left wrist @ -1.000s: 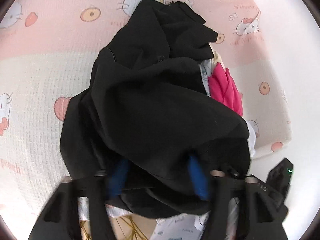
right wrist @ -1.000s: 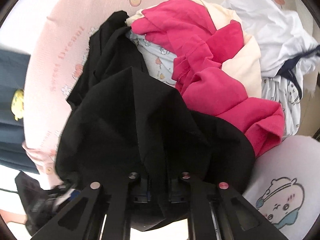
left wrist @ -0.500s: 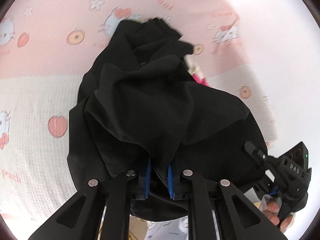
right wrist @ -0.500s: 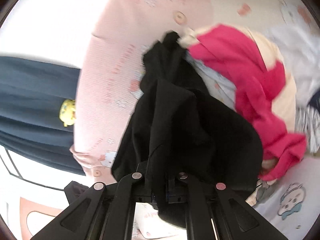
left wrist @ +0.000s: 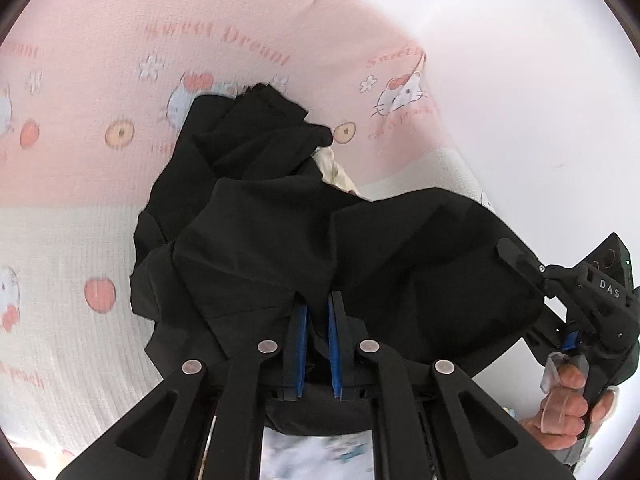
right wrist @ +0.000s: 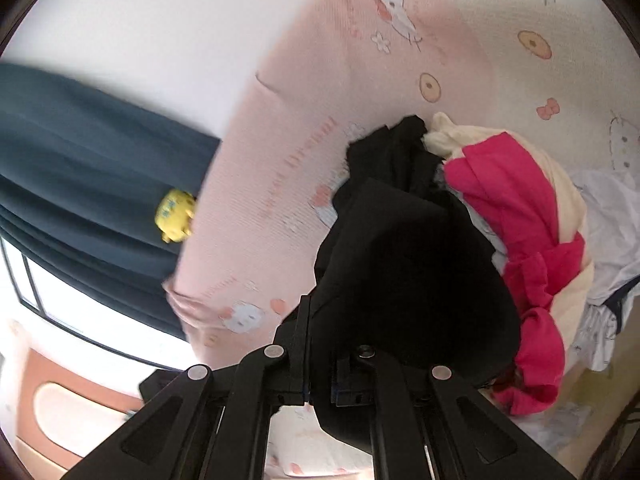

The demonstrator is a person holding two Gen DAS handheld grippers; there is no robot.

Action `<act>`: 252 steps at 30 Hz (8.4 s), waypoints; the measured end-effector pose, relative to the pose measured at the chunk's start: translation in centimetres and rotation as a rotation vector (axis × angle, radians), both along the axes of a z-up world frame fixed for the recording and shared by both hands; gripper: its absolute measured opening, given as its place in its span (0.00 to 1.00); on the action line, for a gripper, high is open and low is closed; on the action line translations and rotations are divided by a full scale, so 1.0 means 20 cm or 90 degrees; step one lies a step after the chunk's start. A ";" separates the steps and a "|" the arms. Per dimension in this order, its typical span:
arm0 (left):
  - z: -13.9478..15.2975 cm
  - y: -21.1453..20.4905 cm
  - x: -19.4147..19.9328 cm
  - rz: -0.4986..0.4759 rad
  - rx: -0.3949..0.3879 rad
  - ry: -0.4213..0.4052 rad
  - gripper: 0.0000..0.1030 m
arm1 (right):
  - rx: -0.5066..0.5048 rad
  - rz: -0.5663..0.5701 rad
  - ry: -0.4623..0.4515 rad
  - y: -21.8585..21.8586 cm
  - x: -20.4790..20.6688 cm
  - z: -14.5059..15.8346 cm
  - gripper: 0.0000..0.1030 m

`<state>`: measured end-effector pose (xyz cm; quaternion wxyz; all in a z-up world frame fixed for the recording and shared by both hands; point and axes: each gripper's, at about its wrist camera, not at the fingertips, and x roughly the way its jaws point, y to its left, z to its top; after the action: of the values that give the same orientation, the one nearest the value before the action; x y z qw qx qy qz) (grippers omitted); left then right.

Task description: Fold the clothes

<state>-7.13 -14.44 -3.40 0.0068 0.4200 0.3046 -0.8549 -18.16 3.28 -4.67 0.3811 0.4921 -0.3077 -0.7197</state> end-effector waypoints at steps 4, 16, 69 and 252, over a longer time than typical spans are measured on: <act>-0.04 -0.06 0.01 -0.005 0.029 -0.002 0.08 | 0.010 0.006 -0.006 -0.08 0.01 0.00 0.05; 0.01 -0.24 0.02 -0.081 0.051 0.000 0.08 | 0.077 -0.043 0.047 -0.25 0.17 0.25 0.05; 0.00 -0.03 0.57 -0.081 -0.039 -0.056 0.70 | 0.218 -0.011 0.110 0.12 1.05 -0.02 0.66; -0.30 -0.23 0.43 -0.117 0.034 -0.081 0.15 | 0.192 -0.054 -0.105 0.26 0.68 -0.47 0.76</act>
<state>1.46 -19.13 -9.48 -0.0633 0.4993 0.2862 -0.8153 -4.61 8.39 -14.11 0.2458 0.5878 -0.2465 -0.7303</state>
